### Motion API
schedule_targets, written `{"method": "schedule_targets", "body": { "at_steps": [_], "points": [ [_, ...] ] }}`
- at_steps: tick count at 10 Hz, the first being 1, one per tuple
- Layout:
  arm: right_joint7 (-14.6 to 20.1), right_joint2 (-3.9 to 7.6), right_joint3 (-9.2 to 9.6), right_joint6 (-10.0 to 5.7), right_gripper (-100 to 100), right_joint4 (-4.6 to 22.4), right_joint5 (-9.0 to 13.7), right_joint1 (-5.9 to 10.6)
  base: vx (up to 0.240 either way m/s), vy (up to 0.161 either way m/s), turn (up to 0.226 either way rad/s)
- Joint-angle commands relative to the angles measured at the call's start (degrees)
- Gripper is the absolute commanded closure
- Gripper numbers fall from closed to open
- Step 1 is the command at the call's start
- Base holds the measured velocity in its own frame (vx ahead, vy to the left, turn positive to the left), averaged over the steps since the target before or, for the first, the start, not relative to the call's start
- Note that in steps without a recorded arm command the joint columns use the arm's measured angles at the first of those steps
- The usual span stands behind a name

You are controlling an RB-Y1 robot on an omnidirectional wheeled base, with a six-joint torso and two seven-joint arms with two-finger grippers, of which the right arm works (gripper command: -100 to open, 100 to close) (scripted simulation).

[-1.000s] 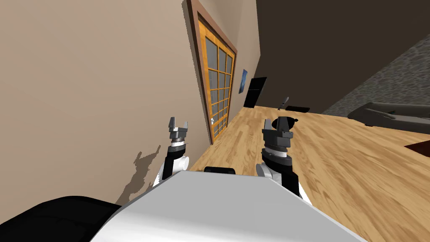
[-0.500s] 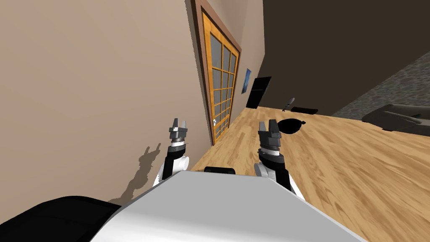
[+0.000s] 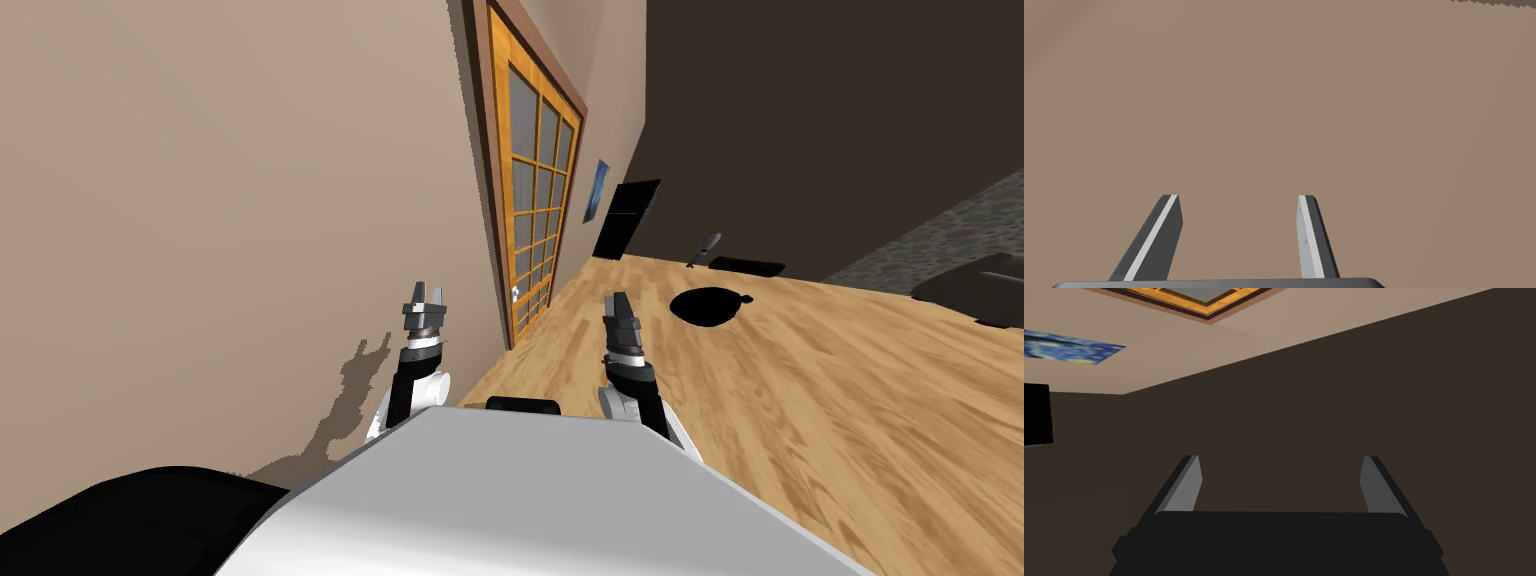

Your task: Pull the door open

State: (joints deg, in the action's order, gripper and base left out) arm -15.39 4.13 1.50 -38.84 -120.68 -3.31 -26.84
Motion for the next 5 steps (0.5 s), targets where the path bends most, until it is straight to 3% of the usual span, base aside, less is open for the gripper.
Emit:
{"method": "schedule_targets", "body": {
  "at_steps": [1,4,5],
  "points": [
    [-1.6,0.56,0.05,-0.88,-100,2.5,-0.9,0.52,0.091,0.011,0.088],
    [-4.8,1.46,0.25,-2.64,-100,8.0,-2.9,2.27,0.089,0.007,0.099],
    [-4.8,1.46,0.25,-2.64,-100,8.4,-2.9,2.27,0.066,0.003,0.021]
  ]
}}
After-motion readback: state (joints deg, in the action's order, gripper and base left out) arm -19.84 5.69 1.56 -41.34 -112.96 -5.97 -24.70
